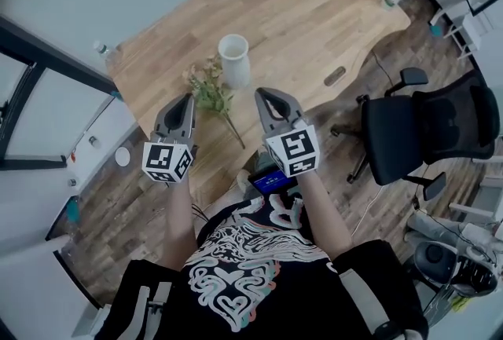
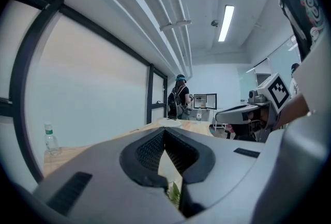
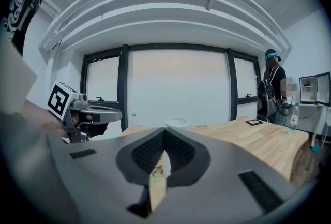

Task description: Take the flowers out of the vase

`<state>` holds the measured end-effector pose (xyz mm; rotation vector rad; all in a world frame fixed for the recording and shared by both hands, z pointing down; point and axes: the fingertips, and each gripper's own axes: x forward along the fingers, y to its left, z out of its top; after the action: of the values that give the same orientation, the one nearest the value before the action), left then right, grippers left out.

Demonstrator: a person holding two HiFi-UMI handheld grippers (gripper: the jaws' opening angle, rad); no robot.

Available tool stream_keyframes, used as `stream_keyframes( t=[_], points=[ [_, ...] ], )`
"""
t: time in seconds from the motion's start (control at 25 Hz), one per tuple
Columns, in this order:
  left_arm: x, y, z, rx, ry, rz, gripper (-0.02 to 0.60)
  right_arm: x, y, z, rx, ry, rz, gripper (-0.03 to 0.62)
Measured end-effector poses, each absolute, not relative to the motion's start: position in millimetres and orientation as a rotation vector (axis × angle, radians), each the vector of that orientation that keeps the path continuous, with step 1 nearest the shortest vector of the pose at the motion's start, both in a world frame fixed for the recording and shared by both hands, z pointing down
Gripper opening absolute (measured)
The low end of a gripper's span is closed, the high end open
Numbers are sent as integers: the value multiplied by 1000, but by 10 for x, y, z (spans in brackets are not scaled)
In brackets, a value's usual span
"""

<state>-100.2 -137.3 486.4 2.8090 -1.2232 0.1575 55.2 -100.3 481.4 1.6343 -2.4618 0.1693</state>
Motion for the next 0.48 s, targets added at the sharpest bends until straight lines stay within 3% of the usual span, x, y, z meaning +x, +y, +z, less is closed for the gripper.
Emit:
stream_keyframes(
  t=[0.48],
  points=[
    [-985,-1068,4410,2729,-1427,-9,3,781,-751,4517,1655,-2517,40,5]
  ],
)
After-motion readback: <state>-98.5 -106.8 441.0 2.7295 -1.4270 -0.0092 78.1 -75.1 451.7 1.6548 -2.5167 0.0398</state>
